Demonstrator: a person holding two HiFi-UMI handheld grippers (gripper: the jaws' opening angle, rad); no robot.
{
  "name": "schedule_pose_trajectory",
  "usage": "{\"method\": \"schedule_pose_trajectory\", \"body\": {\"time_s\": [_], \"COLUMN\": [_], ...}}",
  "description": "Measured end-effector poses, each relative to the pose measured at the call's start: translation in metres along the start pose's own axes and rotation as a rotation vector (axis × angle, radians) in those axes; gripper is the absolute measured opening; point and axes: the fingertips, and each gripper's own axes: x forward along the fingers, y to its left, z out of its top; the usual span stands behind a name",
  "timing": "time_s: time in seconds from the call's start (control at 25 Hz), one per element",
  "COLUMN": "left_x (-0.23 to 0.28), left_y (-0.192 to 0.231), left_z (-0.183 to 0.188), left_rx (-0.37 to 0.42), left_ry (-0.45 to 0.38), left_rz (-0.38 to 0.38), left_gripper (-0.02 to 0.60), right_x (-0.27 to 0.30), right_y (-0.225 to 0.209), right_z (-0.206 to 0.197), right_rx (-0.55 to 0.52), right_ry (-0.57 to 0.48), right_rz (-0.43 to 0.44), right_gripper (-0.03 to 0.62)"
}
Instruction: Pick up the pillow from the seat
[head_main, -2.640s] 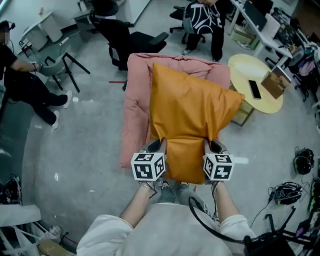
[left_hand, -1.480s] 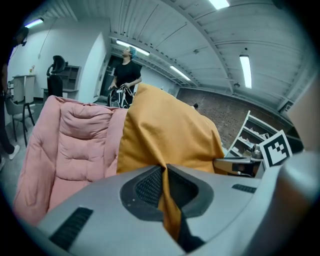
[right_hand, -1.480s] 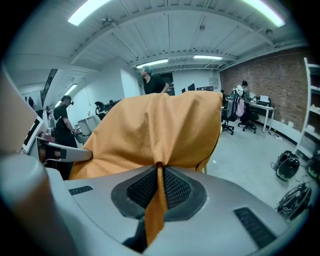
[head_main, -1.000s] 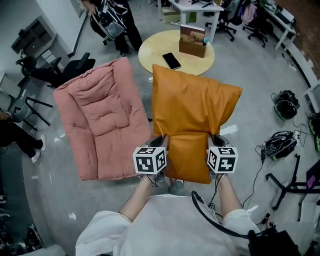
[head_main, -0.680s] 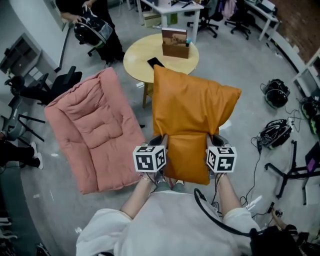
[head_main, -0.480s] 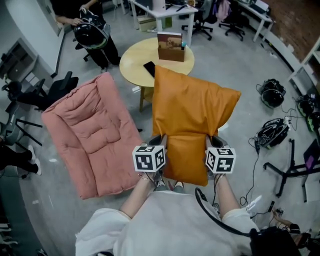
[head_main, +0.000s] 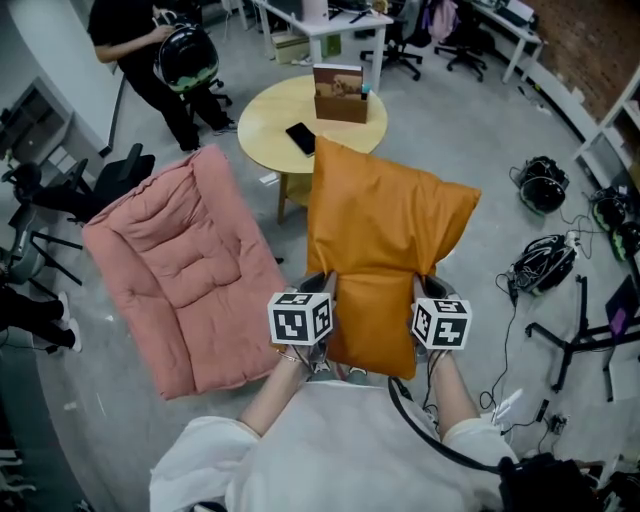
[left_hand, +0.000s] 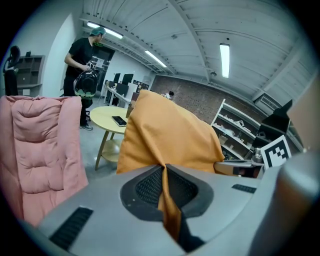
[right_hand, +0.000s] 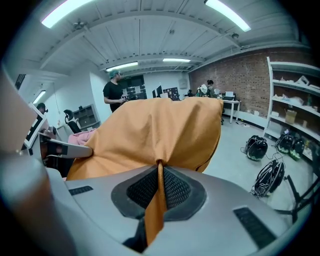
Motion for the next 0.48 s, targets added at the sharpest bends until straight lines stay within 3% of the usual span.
{"method": "schedule_pose_trajectory", "body": {"time_s": [0.48], "left_x": [-0.0059], "left_y": [-0.0012], "left_z": [-0.0084], "left_rx": [0.004], "left_ry": [0.016], "left_rz": [-0.003], "left_gripper": [0.017], "right_x": [-0.0079], "right_y": [0.0031], "right_z": [-0.007], "right_rx": [0.008], "right_ry": [0.002], "right_rz": [0.008], "right_gripper": [0.04]}}
